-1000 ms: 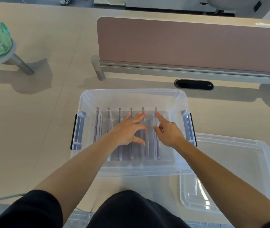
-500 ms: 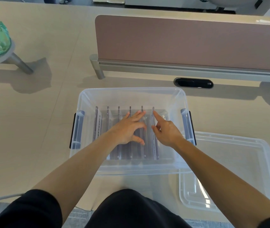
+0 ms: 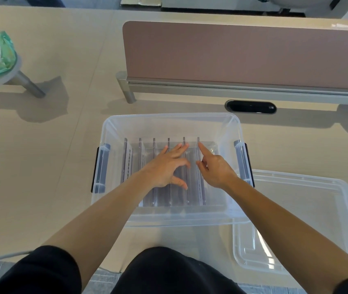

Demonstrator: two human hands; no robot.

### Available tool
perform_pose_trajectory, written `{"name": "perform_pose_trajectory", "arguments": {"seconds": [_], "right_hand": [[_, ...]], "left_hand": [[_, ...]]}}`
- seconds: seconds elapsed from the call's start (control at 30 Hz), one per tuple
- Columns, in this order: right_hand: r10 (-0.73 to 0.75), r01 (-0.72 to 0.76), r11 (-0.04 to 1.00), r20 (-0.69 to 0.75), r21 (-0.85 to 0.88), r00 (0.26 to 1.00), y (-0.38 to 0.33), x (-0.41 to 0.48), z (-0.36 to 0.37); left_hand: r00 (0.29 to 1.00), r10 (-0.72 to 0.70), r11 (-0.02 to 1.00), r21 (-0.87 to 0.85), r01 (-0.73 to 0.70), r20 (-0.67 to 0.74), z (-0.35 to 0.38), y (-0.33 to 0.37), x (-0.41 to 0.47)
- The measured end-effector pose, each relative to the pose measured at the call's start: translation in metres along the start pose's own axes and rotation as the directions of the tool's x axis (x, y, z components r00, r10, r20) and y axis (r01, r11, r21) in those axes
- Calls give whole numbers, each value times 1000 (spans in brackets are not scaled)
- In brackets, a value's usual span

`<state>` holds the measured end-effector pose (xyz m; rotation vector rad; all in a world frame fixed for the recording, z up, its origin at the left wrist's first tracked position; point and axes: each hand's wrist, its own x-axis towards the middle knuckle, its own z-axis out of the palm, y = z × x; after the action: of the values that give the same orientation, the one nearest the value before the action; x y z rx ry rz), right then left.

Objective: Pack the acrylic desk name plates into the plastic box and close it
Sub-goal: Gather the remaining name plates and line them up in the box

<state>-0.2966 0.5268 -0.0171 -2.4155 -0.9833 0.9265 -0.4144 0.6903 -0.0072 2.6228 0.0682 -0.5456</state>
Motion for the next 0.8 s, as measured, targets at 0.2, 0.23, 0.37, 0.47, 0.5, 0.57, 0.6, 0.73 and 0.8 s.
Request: {"name": "perform_pose_trajectory", "arguments": {"seconds": [0.2, 0.23, 0.37, 0.47, 0.5, 0.57, 0.6, 0.73, 0.8], "right_hand": [[-4, 3, 1000, 23, 12, 1000, -1, 0, 0], [-1, 1, 1000, 24, 15, 1000, -1, 0, 1], [5, -6, 999, 23, 51, 1000, -2, -2, 1], [56, -56, 996, 5, 67, 998, -9, -8, -5], [77, -76, 996, -17, 48, 997, -12, -11, -7], [106, -107, 994, -73, -1, 992, -19, -20, -12], [122, -125, 992, -95, -22, 988, -22, -25, -14], [206, -214, 975, -122, -54, 971, -38, -50, -16], [215, -225, 974, -163, -40, 963, -43, -66, -15]], "left_hand": [[1000, -9, 999, 38, 9, 2, 0, 0, 0], [1000, -9, 999, 50, 9, -1, 1, 0, 0], [1000, -17, 995, 100, 20, -26, -1, 0, -8], [995, -58, 997, 48, 62, -76, -5, -2, -24], [991, -84, 996, 27, 88, -103, -6, -4, -31], [978, -130, 991, -10, 130, -164, -6, -11, -45], [971, -143, 990, -36, 138, -192, -6, -15, -52], [948, -149, 987, -104, 124, -281, -4, -17, -79], [946, -140, 985, -133, 105, -293, -5, -12, -86]]}}
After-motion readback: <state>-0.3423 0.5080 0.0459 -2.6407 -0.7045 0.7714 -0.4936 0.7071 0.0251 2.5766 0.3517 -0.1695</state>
